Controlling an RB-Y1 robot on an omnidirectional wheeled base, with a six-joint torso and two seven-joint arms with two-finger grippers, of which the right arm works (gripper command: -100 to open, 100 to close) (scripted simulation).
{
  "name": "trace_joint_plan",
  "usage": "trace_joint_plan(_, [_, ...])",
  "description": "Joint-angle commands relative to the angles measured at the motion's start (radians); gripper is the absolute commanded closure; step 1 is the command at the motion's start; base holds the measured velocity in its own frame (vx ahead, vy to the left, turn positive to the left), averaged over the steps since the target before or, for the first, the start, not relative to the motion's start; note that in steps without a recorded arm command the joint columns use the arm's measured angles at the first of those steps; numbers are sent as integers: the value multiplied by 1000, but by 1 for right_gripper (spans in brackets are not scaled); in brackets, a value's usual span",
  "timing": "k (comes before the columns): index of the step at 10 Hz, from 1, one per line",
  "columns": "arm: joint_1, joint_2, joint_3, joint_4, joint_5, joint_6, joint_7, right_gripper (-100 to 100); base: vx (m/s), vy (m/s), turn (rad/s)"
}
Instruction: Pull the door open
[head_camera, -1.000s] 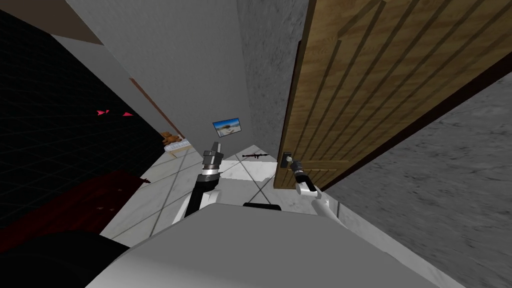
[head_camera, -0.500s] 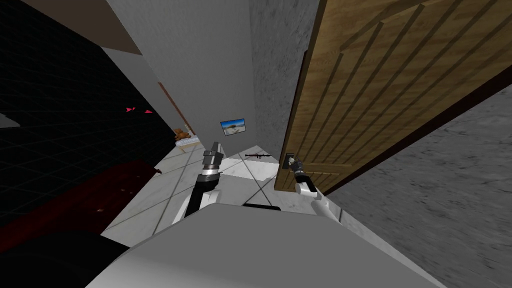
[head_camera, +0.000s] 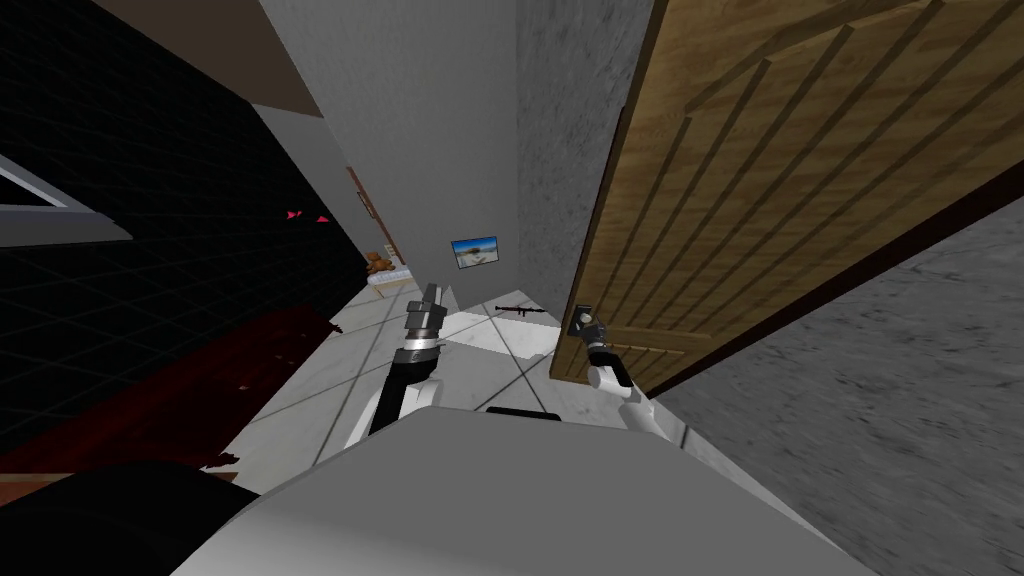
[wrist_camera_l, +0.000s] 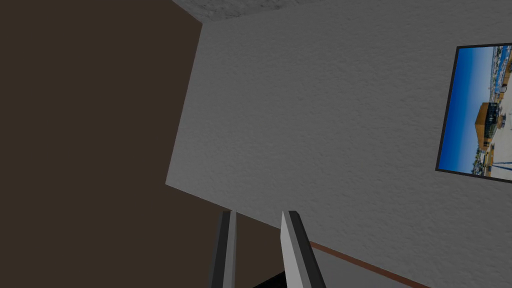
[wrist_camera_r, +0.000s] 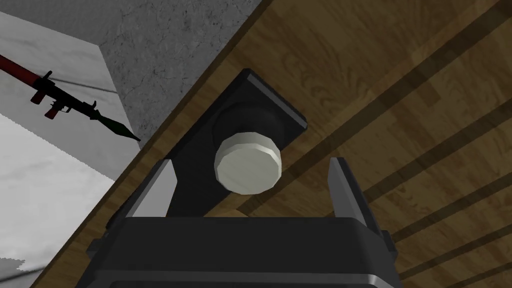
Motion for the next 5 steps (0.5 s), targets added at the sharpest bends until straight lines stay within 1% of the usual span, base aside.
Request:
trace_joint_plan(1, [9, 11, -2, -12, -48, -1, -50, -100, -80, -66, 150])
trace_joint_plan(2, [14, 18, -3, -19, -78, -2, -78, -100, -113, -58, 136])
trace_joint_plan(3, [14, 18, -3, -19, -80, -2, -89, -100, -70, -40, 55])
trace_joint_plan(4, [19, 26, -4, -27, -112, -2, -124, -100, -58, -36, 95])
trace_joint_plan(5, [25, 33, -5, -34, -143, -3, -151, -100, -79, -37, 154])
